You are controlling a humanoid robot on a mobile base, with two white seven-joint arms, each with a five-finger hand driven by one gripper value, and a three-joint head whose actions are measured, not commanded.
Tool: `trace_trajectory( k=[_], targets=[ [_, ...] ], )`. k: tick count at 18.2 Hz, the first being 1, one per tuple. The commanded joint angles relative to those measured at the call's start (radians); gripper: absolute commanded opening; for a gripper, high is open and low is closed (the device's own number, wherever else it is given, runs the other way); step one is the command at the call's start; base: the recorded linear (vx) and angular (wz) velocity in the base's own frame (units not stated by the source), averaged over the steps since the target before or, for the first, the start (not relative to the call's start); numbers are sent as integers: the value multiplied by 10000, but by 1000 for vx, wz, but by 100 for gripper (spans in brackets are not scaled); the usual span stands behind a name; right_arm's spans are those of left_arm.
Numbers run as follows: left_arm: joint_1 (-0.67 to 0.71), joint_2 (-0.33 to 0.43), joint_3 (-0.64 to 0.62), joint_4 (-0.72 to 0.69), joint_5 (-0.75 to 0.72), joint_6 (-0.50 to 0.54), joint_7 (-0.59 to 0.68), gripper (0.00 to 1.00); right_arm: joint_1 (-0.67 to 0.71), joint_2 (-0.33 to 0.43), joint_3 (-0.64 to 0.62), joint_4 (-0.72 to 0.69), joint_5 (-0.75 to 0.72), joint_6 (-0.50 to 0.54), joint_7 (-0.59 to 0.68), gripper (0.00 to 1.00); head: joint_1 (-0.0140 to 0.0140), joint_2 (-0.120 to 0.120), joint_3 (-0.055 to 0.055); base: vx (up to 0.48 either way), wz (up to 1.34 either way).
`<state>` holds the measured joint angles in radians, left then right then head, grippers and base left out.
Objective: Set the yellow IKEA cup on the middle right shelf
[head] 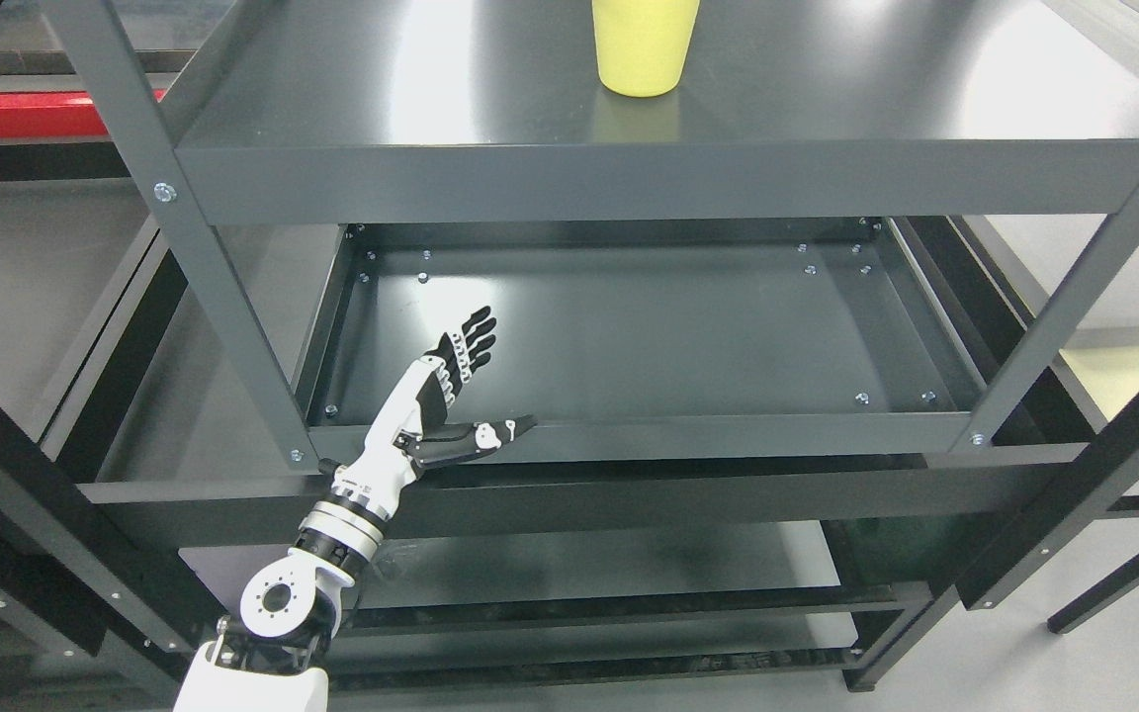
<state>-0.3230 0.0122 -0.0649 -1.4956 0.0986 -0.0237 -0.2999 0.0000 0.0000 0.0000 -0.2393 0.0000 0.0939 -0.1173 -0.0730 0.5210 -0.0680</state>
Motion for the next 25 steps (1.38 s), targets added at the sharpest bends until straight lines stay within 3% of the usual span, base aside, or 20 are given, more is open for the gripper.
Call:
trace_trajectory(
  k=[1, 25],
  targets=[
    [39, 53, 526, 261, -127, -84, 8, 99, 139, -175, 169, 0, -245, -4, 8, 99, 0, 0, 0, 0, 0],
    [101, 53, 586, 154, -96, -115, 8, 99, 139, -175, 169, 0, -245, -4, 8, 99, 0, 0, 0, 0, 0]
  ],
)
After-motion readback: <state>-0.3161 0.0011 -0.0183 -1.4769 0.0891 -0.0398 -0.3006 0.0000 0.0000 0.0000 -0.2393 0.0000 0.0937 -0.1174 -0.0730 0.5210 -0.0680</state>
